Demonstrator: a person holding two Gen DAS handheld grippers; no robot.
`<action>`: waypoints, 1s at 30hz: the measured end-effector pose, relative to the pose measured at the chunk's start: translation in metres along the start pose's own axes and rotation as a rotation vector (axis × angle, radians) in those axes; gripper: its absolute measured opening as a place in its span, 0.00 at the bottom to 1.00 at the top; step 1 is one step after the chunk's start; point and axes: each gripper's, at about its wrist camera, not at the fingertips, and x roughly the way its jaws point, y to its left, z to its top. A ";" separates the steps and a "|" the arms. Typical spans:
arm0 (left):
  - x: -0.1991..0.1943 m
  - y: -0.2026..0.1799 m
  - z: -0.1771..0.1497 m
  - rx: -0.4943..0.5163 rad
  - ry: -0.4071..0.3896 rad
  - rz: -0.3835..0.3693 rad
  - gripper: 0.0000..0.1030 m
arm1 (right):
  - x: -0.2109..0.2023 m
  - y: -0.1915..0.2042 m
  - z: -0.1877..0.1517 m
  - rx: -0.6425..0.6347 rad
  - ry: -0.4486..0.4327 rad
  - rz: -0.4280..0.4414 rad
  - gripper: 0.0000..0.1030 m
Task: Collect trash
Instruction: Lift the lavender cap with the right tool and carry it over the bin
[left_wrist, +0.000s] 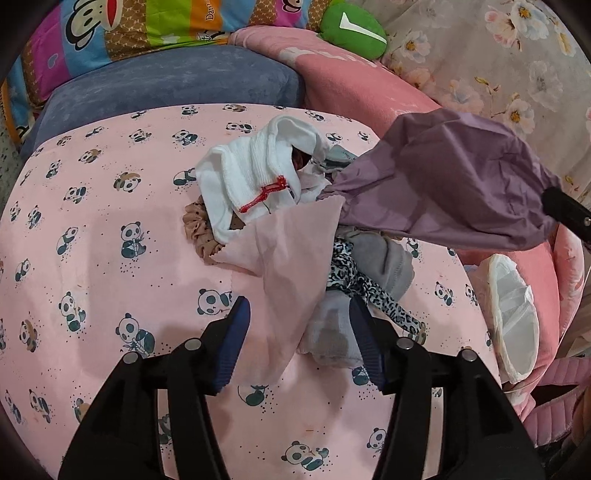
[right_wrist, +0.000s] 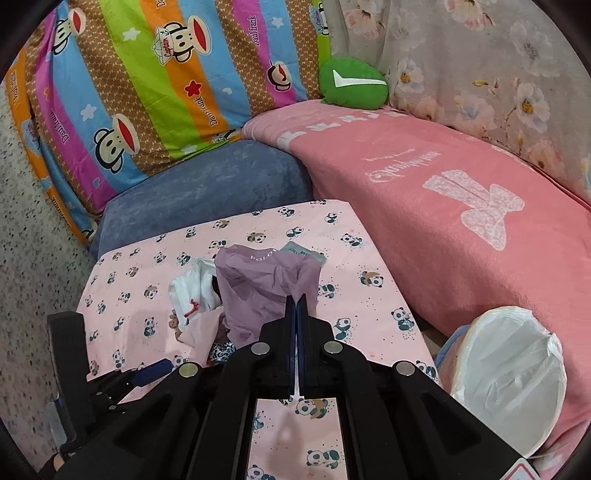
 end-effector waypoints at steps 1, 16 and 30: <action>0.004 0.001 0.001 -0.007 0.009 0.005 0.51 | -0.002 -0.002 0.000 0.006 -0.002 -0.002 0.02; -0.020 -0.010 0.012 -0.022 -0.007 -0.068 0.02 | -0.036 -0.027 0.003 0.061 -0.044 -0.032 0.02; -0.091 -0.117 0.032 0.172 -0.130 -0.189 0.02 | -0.128 -0.090 0.024 0.103 -0.178 -0.148 0.02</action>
